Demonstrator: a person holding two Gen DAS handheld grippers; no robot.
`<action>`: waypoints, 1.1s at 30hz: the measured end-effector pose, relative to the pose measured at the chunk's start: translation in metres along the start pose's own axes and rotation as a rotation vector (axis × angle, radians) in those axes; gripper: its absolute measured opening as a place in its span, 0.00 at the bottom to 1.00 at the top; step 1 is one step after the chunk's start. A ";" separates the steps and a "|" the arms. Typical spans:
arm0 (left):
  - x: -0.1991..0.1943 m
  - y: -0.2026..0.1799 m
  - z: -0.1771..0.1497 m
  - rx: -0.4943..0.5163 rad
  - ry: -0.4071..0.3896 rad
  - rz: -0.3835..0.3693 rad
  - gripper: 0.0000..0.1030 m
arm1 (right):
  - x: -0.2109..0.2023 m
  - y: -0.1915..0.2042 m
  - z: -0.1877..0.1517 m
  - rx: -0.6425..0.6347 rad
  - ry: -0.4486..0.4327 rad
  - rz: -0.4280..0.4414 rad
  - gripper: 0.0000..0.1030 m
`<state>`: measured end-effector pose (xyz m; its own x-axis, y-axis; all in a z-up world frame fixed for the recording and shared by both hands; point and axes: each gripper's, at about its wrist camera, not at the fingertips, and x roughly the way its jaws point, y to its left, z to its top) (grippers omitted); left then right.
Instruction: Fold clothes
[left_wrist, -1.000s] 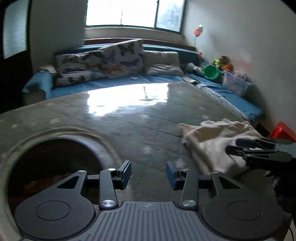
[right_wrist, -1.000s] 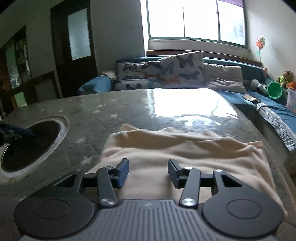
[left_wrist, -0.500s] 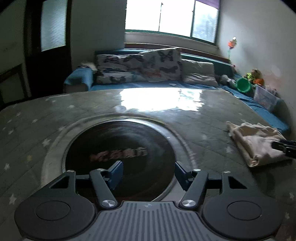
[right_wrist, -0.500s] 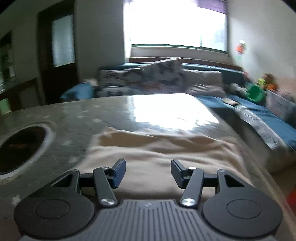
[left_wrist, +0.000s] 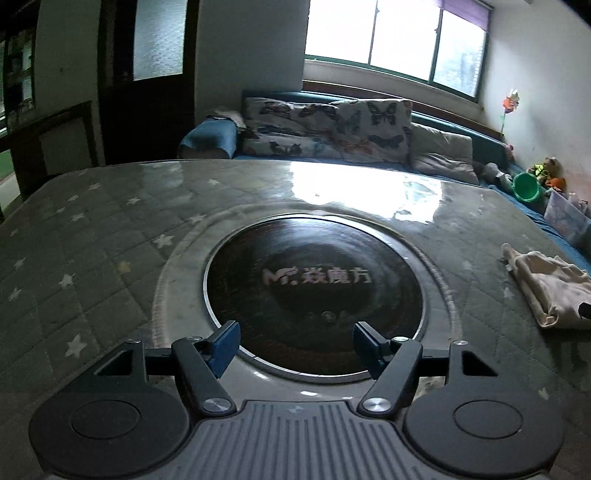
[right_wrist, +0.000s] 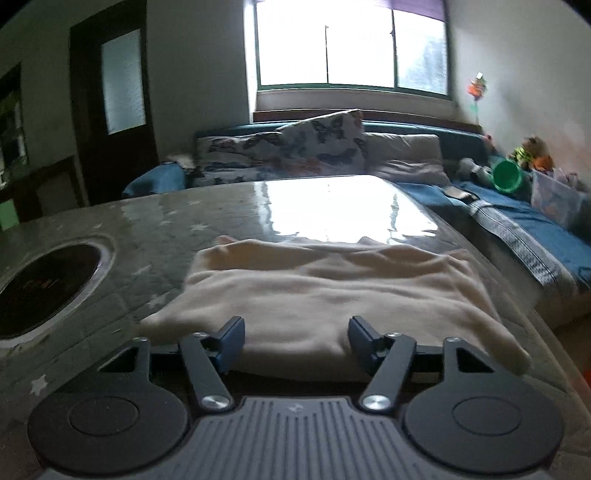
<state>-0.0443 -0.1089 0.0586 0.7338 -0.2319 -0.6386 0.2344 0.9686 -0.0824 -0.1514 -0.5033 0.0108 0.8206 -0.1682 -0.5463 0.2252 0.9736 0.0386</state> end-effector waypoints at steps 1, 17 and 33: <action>-0.001 0.002 -0.001 -0.003 -0.003 0.005 0.71 | -0.001 0.003 0.000 -0.011 -0.002 0.002 0.64; -0.003 0.033 -0.012 -0.037 0.001 0.083 0.78 | -0.010 0.022 -0.002 -0.116 0.005 0.032 0.63; 0.002 0.036 -0.015 -0.036 0.025 0.117 0.80 | -0.023 -0.026 -0.019 -0.250 0.067 -0.065 0.61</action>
